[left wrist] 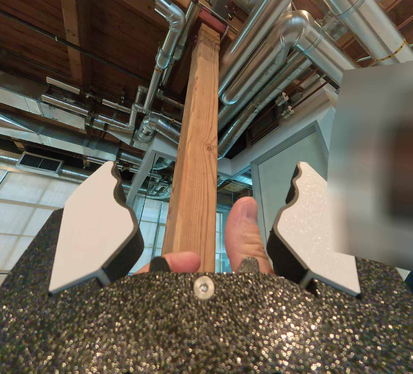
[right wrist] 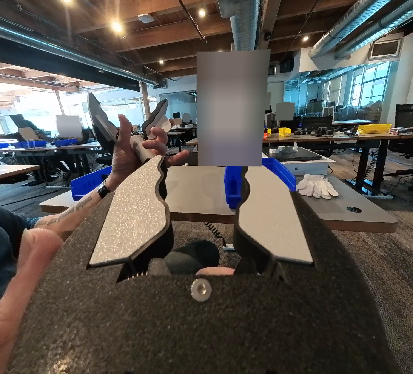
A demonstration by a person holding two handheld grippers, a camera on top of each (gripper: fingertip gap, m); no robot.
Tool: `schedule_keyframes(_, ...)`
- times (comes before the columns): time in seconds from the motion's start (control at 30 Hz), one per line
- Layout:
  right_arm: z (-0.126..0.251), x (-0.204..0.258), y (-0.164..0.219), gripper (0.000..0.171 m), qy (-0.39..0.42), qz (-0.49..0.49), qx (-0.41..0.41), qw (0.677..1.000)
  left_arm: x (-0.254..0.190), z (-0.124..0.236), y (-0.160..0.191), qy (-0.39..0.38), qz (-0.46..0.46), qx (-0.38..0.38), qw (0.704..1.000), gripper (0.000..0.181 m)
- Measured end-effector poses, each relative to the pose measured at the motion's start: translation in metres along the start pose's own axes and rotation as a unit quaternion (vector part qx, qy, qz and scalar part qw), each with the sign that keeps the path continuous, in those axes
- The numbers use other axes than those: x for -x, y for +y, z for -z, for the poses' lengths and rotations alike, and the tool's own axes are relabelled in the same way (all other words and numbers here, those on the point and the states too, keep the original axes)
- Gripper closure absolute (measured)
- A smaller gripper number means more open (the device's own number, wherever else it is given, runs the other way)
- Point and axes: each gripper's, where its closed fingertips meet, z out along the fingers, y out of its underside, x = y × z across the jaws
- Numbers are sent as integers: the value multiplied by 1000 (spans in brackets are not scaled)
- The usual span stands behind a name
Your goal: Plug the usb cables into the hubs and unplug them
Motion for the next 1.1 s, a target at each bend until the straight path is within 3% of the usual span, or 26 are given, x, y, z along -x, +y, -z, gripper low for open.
schedule_keyframes(0.57, -3, -3, 4, 108, 5, -1, 3, 1000, -1, 0, 1, 3, 1, 4, 1000, 43)
schedule_keyframes(0.67, -6, -12, 9, 98, 31, 3, 12, 999, -13, -4, 8, 24, -20, 24, 999, 43)
schedule_keyframes(0.83, -20, -52, 24, 64, 111, 14, 54, 992, -60, -26, 39, 93, -48, 76, 992, 47)
schedule_keyframes(0.97, -41, -82, 50, 63, 134, 23, 116, 984, -97, -65, 77, 138, 17, 110, 984, 52)
schedule_keyframes(1.1, -50, -113, 73, 64, 175, 32, 169, 969, -161, -108, 135, 234, 48, 181, 954, 52)
